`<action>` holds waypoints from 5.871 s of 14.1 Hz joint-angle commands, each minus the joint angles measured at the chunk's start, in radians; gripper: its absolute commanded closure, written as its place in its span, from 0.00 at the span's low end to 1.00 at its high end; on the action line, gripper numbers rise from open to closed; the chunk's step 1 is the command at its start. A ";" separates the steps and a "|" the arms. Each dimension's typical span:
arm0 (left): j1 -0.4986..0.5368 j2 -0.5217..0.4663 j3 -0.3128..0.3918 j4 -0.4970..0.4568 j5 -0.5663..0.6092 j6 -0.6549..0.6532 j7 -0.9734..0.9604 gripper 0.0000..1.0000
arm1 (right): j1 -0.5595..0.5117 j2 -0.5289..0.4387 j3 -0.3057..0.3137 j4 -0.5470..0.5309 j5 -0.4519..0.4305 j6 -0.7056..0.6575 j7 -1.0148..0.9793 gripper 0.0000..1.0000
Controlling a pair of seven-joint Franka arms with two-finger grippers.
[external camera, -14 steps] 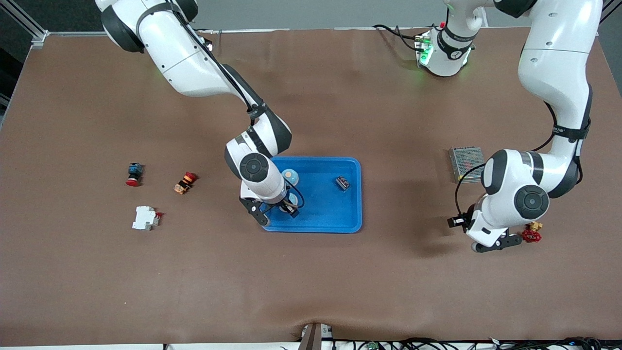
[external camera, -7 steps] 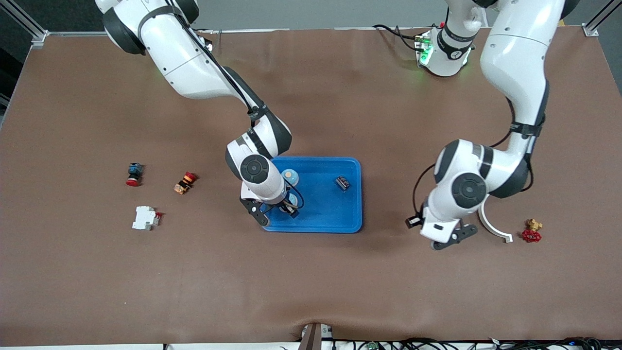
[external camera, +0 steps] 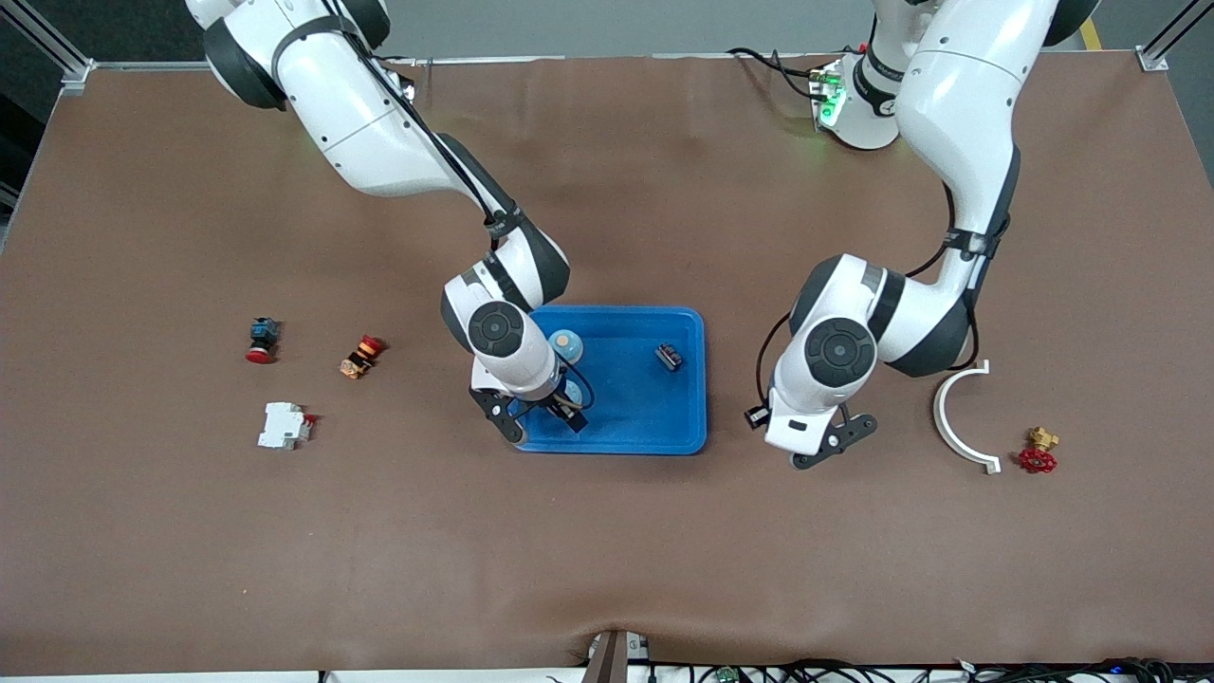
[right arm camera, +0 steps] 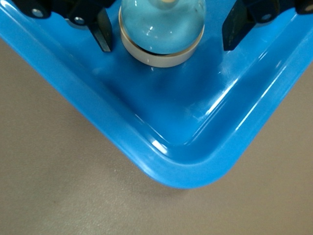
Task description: Place electrolytic capacitor and blue bell in tray
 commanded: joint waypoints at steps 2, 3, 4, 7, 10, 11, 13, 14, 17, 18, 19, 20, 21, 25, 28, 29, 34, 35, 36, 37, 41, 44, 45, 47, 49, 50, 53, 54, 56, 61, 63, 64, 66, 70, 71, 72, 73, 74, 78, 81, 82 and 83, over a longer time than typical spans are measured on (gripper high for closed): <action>-0.080 0.061 0.011 0.097 -0.014 -0.029 -0.095 1.00 | 0.018 0.003 -0.012 0.023 0.000 0.003 0.016 0.00; -0.094 0.065 0.011 0.099 -0.014 -0.026 -0.117 1.00 | 0.018 -0.001 -0.012 0.026 0.002 -0.004 0.015 0.00; -0.103 0.070 0.011 0.102 -0.014 -0.021 -0.134 1.00 | 0.018 -0.007 -0.010 0.027 0.003 -0.011 0.010 0.00; -0.134 0.096 0.011 0.123 -0.014 -0.015 -0.184 1.00 | 0.018 -0.022 -0.010 0.046 0.000 -0.093 -0.005 0.00; -0.158 0.115 0.011 0.125 -0.012 0.008 -0.239 1.00 | 0.007 -0.034 -0.010 0.122 0.003 -0.268 -0.048 0.00; -0.168 0.125 0.011 0.127 -0.012 0.017 -0.255 1.00 | 0.001 -0.042 -0.007 0.142 0.005 -0.317 -0.056 0.00; -0.188 0.141 0.016 0.128 -0.012 0.089 -0.290 1.00 | -0.011 -0.051 -0.006 0.182 0.005 -0.409 -0.077 0.00; -0.198 0.147 0.017 0.131 -0.012 0.110 -0.301 1.00 | -0.027 -0.054 -0.006 0.211 0.007 -0.460 -0.105 0.00; -0.218 0.173 0.019 0.145 -0.012 0.135 -0.324 1.00 | -0.089 -0.073 -0.007 0.257 0.007 -0.560 -0.243 0.00; -0.218 0.176 0.019 0.145 -0.012 0.150 -0.326 1.00 | -0.117 -0.091 -0.007 0.257 0.010 -0.569 -0.302 0.00; -0.218 0.181 0.019 0.145 -0.012 0.161 -0.326 1.00 | -0.149 -0.108 -0.007 0.257 0.013 -0.578 -0.371 0.00; -0.218 0.188 0.019 0.145 -0.012 0.169 -0.326 1.00 | -0.180 -0.128 -0.010 0.257 0.010 -0.595 -0.442 0.00; -0.217 0.194 0.019 0.144 -0.012 0.173 -0.324 1.00 | -0.206 -0.142 -0.013 0.257 0.005 -0.604 -0.517 0.00; -0.218 0.208 0.019 0.140 -0.008 0.174 -0.324 1.00 | -0.327 -0.171 -0.018 0.253 0.000 -0.652 -0.752 0.00; -0.217 0.208 0.019 0.139 -0.002 0.174 -0.315 0.60 | -0.419 -0.198 -0.023 0.245 -0.007 -0.689 -0.924 0.00; -0.217 0.208 0.019 0.139 0.000 0.174 -0.315 0.30 | -0.451 -0.212 -0.024 0.244 -0.016 -0.690 -0.970 0.00; -0.212 0.181 0.020 0.140 0.038 0.163 -0.307 0.00 | -0.587 -0.306 -0.021 0.227 -0.036 -0.773 -1.257 0.00; -0.206 0.168 0.020 0.140 0.043 0.161 -0.304 0.00 | -0.593 -0.332 -0.021 0.227 -0.038 -0.797 -1.274 0.00; -0.201 0.153 0.020 0.140 0.043 0.148 -0.301 0.00 | -0.596 -0.358 -0.023 0.225 -0.039 -0.822 -1.286 0.00; -0.197 0.139 0.020 0.142 0.044 0.125 -0.293 0.00 | -0.594 -0.390 -0.024 0.224 -0.043 -0.843 -1.288 0.00; -0.131 0.023 0.003 0.143 0.029 -0.035 -0.191 0.00 | -0.588 -0.549 -0.024 0.132 -0.050 -0.873 -1.288 0.00; -0.074 -0.107 0.006 0.140 -0.026 -0.199 -0.021 0.00 | -0.571 -0.657 -0.024 0.055 -0.049 -0.870 -1.288 0.00; -0.047 -0.143 0.006 0.142 -0.043 -0.278 0.050 0.00 | -0.567 -0.681 -0.024 0.050 -0.050 -0.871 -1.288 0.00; 0.022 -0.227 0.006 0.142 -0.068 -0.398 0.185 0.00 | -0.564 -0.714 -0.024 0.050 -0.050 -0.871 -1.288 0.00; 0.106 -0.298 0.006 0.142 -0.074 -0.501 0.349 0.00 | -0.568 -0.735 -0.023 0.050 -0.049 -0.873 -1.286 0.00; 0.151 -0.331 0.006 0.142 -0.071 -0.545 0.433 0.00 | -0.570 -0.743 -0.023 0.049 -0.050 -0.873 -1.286 0.00; 0.284 -0.427 0.017 0.140 -0.057 -0.633 0.703 0.00 | -0.581 -0.758 -0.023 0.040 -0.050 -0.873 -1.288 0.00; 0.349 -0.457 0.017 0.136 -0.058 -0.652 0.795 0.00 | -0.582 -0.772 -0.023 0.023 -0.050 -0.870 -1.288 0.00; 0.450 -0.494 0.017 0.131 -0.059 -0.667 0.909 0.00 | -0.582 -0.803 -0.023 -0.017 -0.050 -0.857 -1.286 0.00; 0.541 -0.519 0.006 0.131 -0.095 -0.650 1.006 0.00 | -0.574 -0.826 -0.018 -0.017 -0.050 -0.850 -1.288 0.00; 0.512 -0.498 -0.016 0.134 -0.097 -0.636 0.986 0.00 | -0.574 -0.840 -0.017 -0.017 -0.050 -0.844 -1.288 0.00; 0.500 -0.482 -0.029 0.139 -0.100 -0.627 0.988 0.00 | -0.573 -0.840 -0.015 -0.017 -0.050 -0.842 -1.289 0.00; 0.497 -0.462 -0.050 0.139 -0.097 -0.569 0.986 0.00 | -0.573 -0.844 -0.015 -0.017 -0.050 -0.812 -1.321 0.00; 0.495 -0.455 -0.058 0.139 -0.100 -0.501 0.965 0.00 | -0.574 -0.846 -0.017 -0.017 -0.049 -0.772 -1.345 0.00; 0.487 -0.455 -0.061 0.137 -0.101 -0.501 0.930 0.00 | -0.574 -0.847 -0.017 -0.017 -0.050 -0.767 -1.345 0.00; 0.440 -0.468 -0.043 0.131 -0.104 -0.500 0.920 0.00 | -0.574 -0.849 -0.017 -0.017 -0.049 -0.765 -1.345 0.00; 0.367 -0.493 0.042 0.125 -0.108 -0.511 0.920 0.00 | -0.574 -0.853 -0.017 -0.017 -0.049 -0.764 -1.345 0.00; 0.263 -0.523 0.153 0.099 -0.109 -0.523 0.925 0.00 | -0.574 -0.855 -0.017 -0.017 -0.049 -0.764 -1.345 0.00; 0.268 -0.648 0.160 -0.053 -0.127 -0.488 0.965 0.00 | -0.574 -0.853 -0.017 -0.020 -0.046 -0.736 -1.343 0.00; 0.270 -0.706 0.160 -0.114 -0.131 -0.472 0.951 0.00 | -0.574 -0.855 -0.017 -0.020 -0.047 -0.738 -1.345 0.00; 0.270 -0.711 0.160 -0.114 -0.132 -0.465 0.951 0.00 | -0.574 -0.855 -0.017 -0.020 -0.047 -0.739 -1.345 0.00; 0.268 -0.712 0.160 -0.111 -0.132 -0.459 0.951 0.00 | -0.574 -0.855 -0.017 -0.020 -0.046 -0.741 -1.345 0.00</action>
